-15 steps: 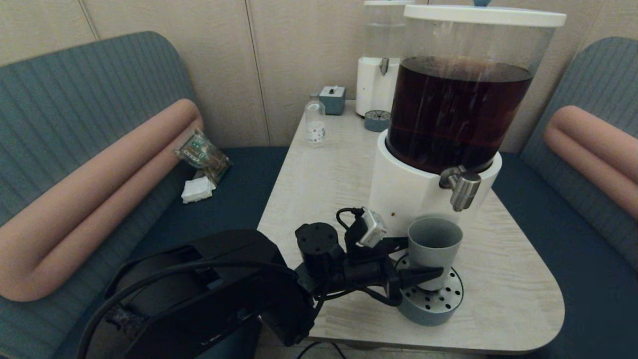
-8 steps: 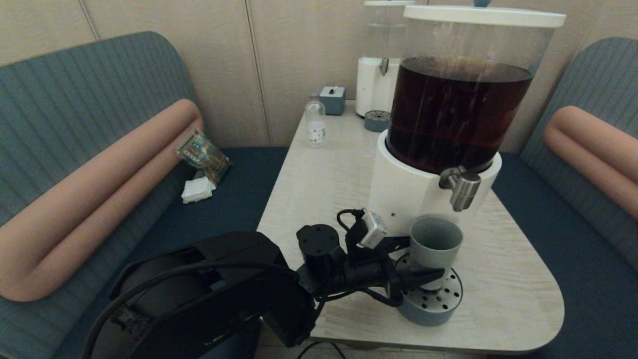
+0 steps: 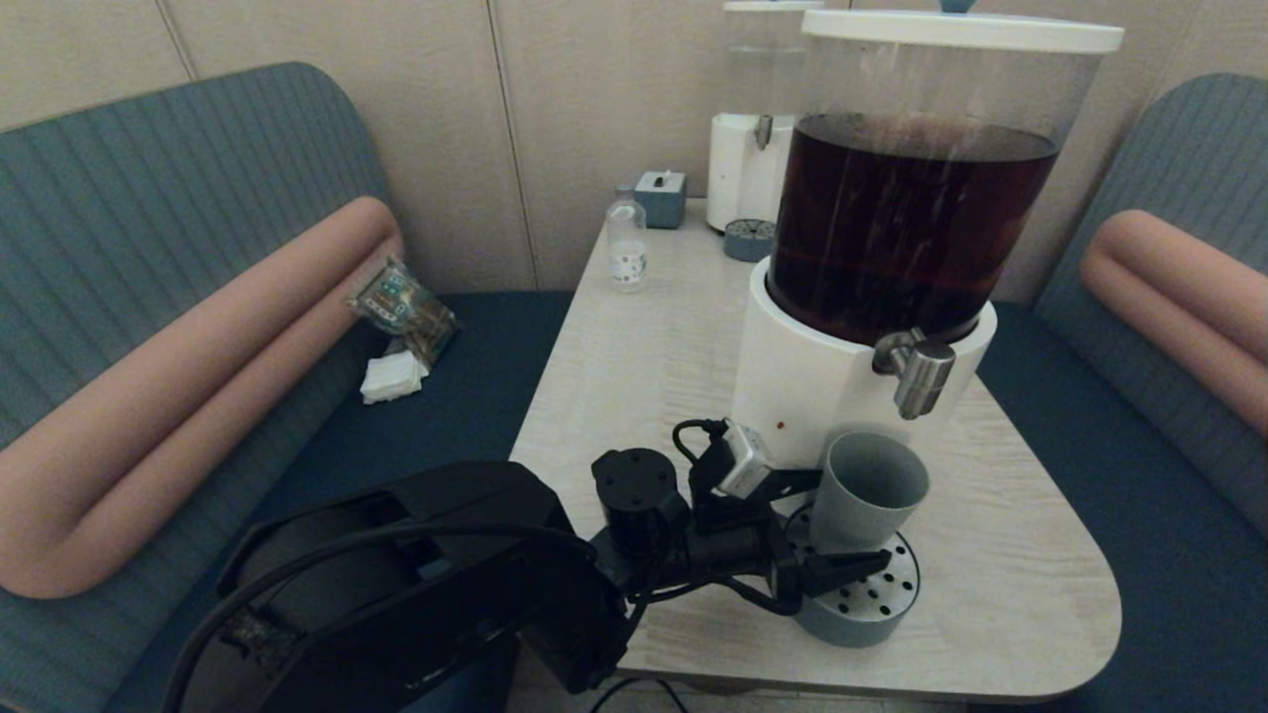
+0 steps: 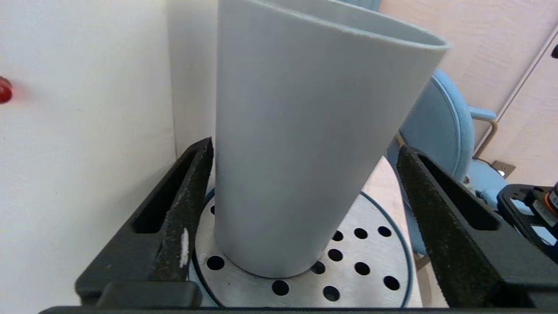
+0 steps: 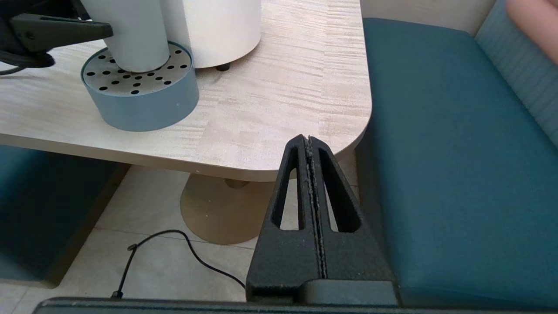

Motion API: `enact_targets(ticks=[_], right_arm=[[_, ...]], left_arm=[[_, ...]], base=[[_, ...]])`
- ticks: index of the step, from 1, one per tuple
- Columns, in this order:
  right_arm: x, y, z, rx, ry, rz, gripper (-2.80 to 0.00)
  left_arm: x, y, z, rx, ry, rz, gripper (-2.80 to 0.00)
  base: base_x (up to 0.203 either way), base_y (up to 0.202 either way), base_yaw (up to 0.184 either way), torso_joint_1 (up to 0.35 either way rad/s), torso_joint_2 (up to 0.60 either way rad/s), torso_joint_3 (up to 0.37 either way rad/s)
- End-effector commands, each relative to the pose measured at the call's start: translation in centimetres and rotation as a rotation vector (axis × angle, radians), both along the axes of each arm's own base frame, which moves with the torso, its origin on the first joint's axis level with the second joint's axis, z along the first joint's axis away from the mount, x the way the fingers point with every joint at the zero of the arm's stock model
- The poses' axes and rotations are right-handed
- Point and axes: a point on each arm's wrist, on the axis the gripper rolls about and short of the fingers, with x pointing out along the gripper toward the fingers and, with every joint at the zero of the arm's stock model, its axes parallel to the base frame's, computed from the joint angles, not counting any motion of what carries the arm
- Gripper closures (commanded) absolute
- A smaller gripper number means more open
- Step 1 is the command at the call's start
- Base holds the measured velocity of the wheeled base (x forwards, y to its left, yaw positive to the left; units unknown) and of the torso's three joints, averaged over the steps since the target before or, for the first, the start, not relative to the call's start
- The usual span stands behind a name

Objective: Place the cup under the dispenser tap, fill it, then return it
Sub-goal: Place it under the water dispenser

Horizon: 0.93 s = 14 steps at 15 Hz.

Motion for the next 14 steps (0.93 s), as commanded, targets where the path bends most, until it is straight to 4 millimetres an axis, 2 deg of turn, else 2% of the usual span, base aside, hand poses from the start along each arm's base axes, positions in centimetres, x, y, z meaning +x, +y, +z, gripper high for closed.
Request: enact_targets(ticks=[1,10,14], right_arm=[[0.0,0.0,0.0,0.000,0.001,0.001,0.00],[0.0,0.0,0.0,0.000,0.000,0.001,0.00],[0.0,0.0,0.0,0.000,0.001,0.001,0.00]], left_arm=[[-0.3,0.2,0.6,-0.008,-0.008,-0.004,-2.80],[-2.1,1.8,1.2,0.034,0.027,-0.004,-2.80],[-3.2,3.4,2.0,0.054,0.050,0.009,-2.80]], base=[[0.000,0.000,0.000,0.000,0.00,0.000],[0.000,0.000,0.000,0.000,0.00,0.000],[0.000,0.000,0.000,0.000,0.00,0.000]])
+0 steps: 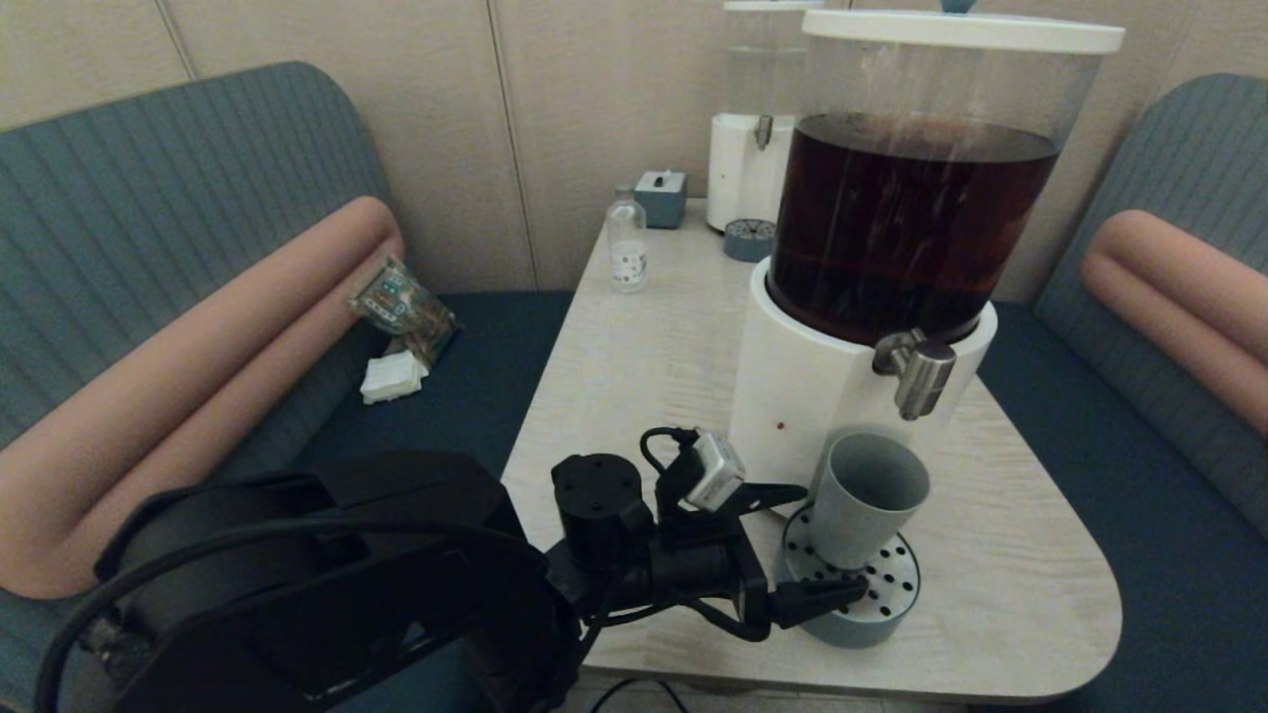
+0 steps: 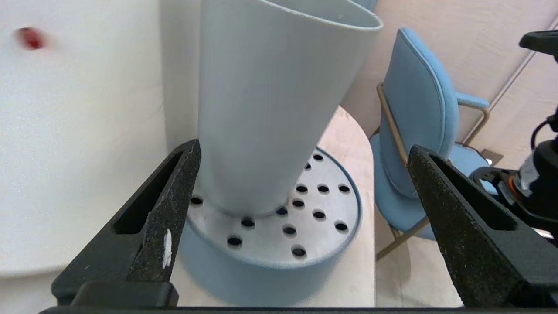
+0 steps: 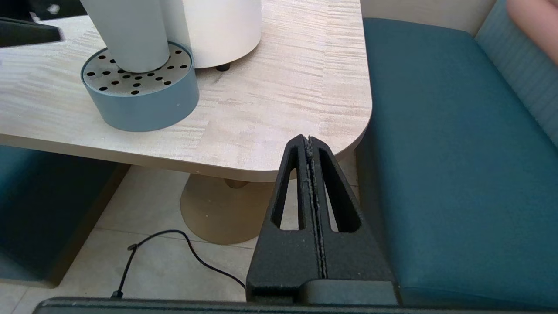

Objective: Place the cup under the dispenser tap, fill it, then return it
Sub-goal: Place it under the water dispenser, then turn on the faucet

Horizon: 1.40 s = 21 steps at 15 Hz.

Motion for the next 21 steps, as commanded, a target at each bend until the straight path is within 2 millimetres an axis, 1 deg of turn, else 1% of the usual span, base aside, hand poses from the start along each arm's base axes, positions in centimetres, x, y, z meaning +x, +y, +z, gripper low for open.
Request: enact_targets(ticks=[1,3,5,7,9,10,11,13,16,19,20,21], right_arm=[[0.0,0.0,0.0,0.000,0.000,0.001,0.00],[0.0,0.0,0.0,0.000,-0.001,0.001,0.00],[0.0,0.0,0.0,0.000,0.000,0.001,0.00],[0.0,0.0,0.0,0.000,-0.001,0.001,0.00],[0.0,0.0,0.0,0.000,-0.001,0.001,0.00],[0.0,0.0,0.0,0.000,0.000,0.001,0.00],[0.0,0.0,0.0,0.000,0.000,0.001,0.00],[0.0,0.0,0.0,0.000,-0.001,0.001,0.00],[0.0,0.0,0.0,0.000,0.000,0.001,0.00],[0.0,0.0,0.0,0.000,-0.001,0.001,0.00],[0.0,0.0,0.0,0.000,0.000,0.001,0.00],[0.0,0.0,0.0,0.000,-0.001,0.001,0.00]], left_arm=[[-0.5,0.9,1.2,-0.009,-0.010,0.004,-2.80],[-1.1,2.0,1.6,0.005,0.001,0.016,-2.80],[-1.8,3.6,2.5,0.013,0.008,0.039,-2.80],[-3.1,6.2,4.1,0.014,0.011,0.090,-2.80],[-4.3,9.3,5.8,0.008,0.006,0.151,-2.80],[-5.0,10.9,6.6,0.003,0.000,0.183,-0.06],[-5.7,12.3,7.3,-0.002,-0.007,0.214,0.00],[-7.1,14.4,9.1,-0.037,-0.047,0.270,0.00],[-9.4,17.0,12.8,-0.154,-0.116,0.436,0.00],[-13.0,19.7,16.6,-0.351,-0.160,0.586,0.00],[-14.3,20.9,17.3,-0.401,-0.178,0.642,0.00],[-15.2,22.3,17.5,-0.426,-0.199,0.708,0.00]], base=[[0.000,0.000,0.000,0.000,0.00,0.000],[0.000,0.000,0.000,0.000,0.00,0.000],[0.000,0.000,0.000,0.000,0.00,0.000],[0.000,0.000,0.000,0.000,0.00,0.000],[0.000,0.000,0.000,0.000,0.00,0.000],[0.000,0.000,0.000,0.000,0.00,0.000],[0.000,0.000,0.000,0.000,0.00,0.000],[0.000,0.000,0.000,0.000,0.00,0.000],[0.000,0.000,0.000,0.000,0.00,0.000],[0.000,0.000,0.000,0.000,0.00,0.000],[0.000,0.000,0.000,0.000,0.00,0.000],[0.000,0.000,0.000,0.000,0.00,0.000]])
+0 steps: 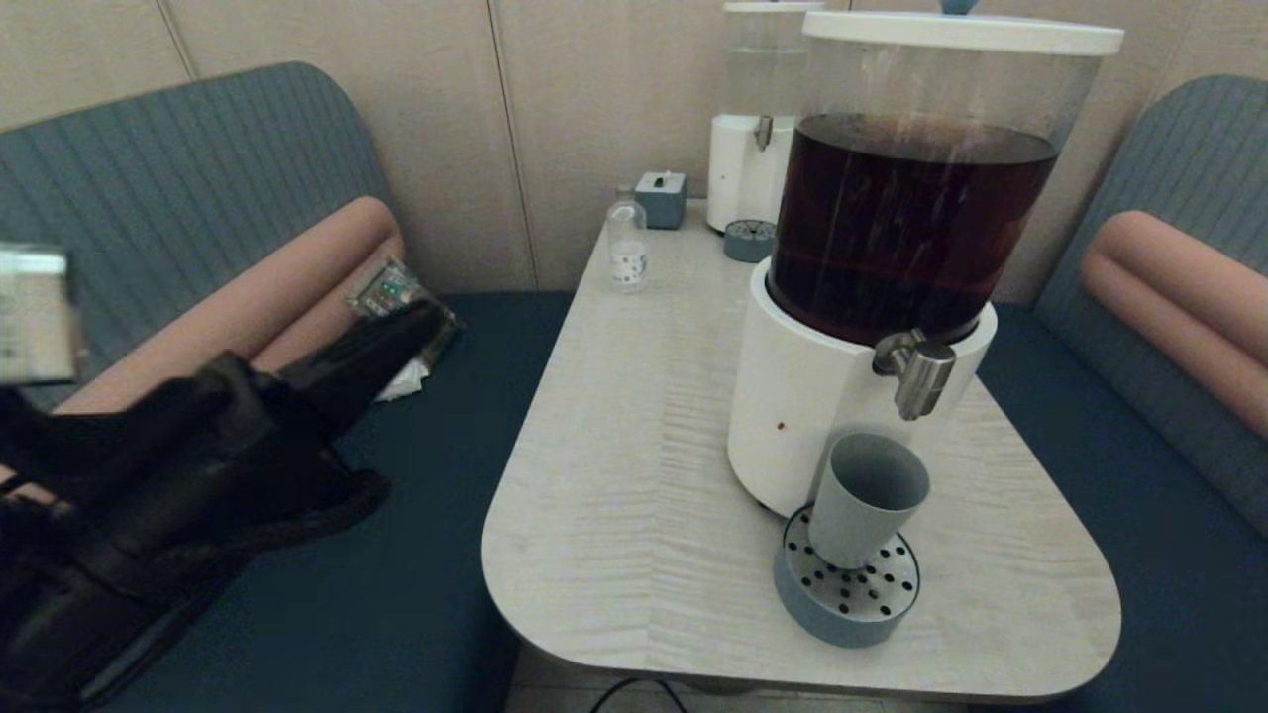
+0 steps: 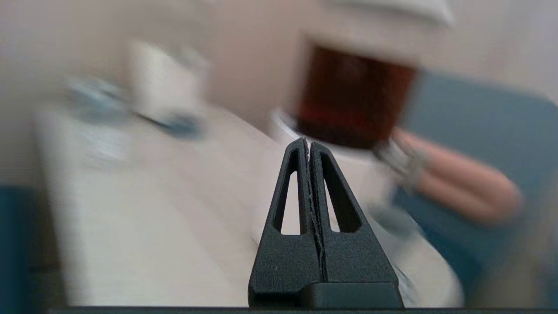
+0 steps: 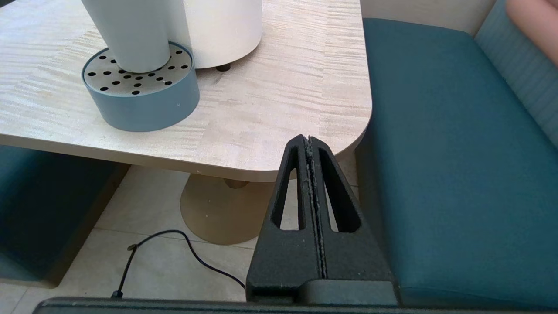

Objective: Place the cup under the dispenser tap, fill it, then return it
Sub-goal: Turn on the faucet

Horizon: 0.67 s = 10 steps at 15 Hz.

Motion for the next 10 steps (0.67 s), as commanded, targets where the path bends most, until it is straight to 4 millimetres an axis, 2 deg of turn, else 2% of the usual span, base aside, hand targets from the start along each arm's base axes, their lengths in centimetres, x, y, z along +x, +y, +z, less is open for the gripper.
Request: enact_targets(ticks=[1,4,10], right_arm=[[0.0,0.0,0.0,0.000,0.001,0.001,0.00],[0.0,0.0,0.0,0.000,0.000,0.001,0.00],[0.0,0.0,0.0,0.000,0.001,0.001,0.00]], left_arm=[[-3.6,3.0,1.7,-0.060,-0.121,0.109,0.00],[-6.6,5.3,1.8,-0.089,-0.191,0.239,0.00],[-14.9,6.9,1.0,-0.110,-0.383,0.348,0.00]], base=[[0.000,0.000,0.000,0.000,0.00,0.000],[0.000,0.000,0.000,0.000,0.00,0.000],[0.000,0.000,0.000,0.000,0.00,0.000]])
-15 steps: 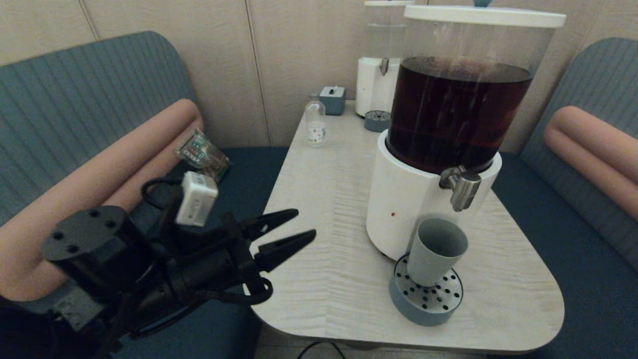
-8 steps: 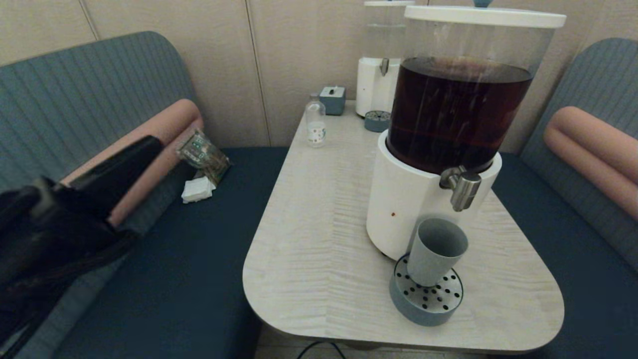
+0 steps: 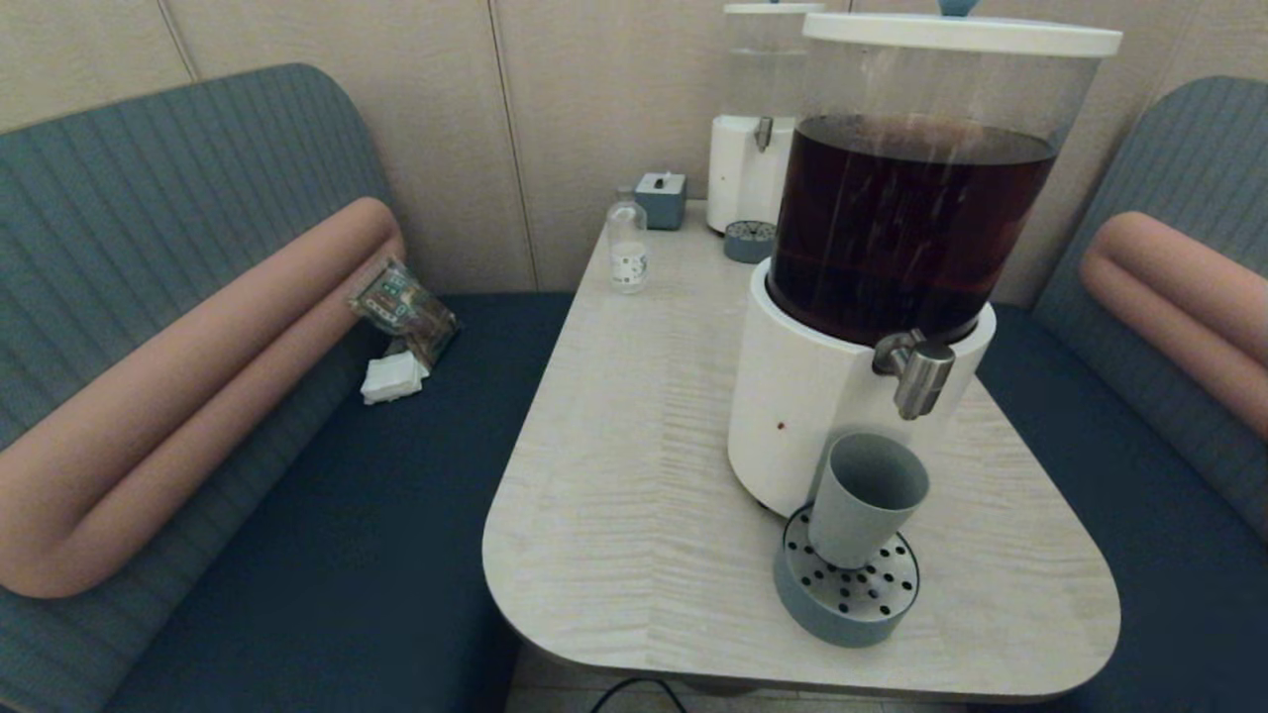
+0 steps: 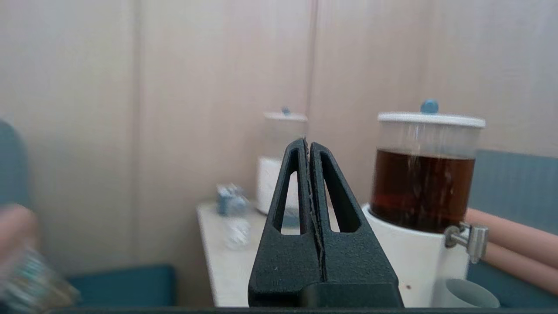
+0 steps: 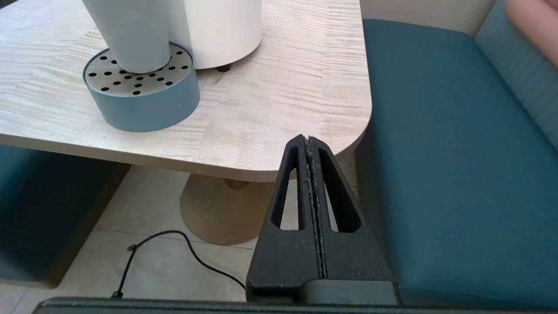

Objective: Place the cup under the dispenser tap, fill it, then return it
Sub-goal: Turn on the faucet

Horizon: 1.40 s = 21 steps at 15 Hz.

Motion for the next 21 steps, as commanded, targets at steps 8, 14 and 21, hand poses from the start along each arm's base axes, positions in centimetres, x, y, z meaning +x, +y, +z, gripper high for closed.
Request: enact_targets(ticks=[8,14,21], right_arm=[[0.0,0.0,0.0,0.000,0.001,0.001,0.00],[0.0,0.0,0.0,0.000,0.001,0.001,0.00],[0.0,0.0,0.0,0.000,0.001,0.001,0.00]], left_arm=[[-9.8,0.5,-5.4,0.122,0.204,0.145,0.00],[-6.7,0.6,-13.9,0.186,0.555,0.269,0.00],[-6.7,1.0,-15.2,0.139,0.733,0.381,0.00]], base=[[0.000,0.000,0.000,0.000,0.00,0.000],[0.000,0.000,0.000,0.000,0.00,0.000],[0.000,0.000,0.000,0.000,0.00,0.000]])
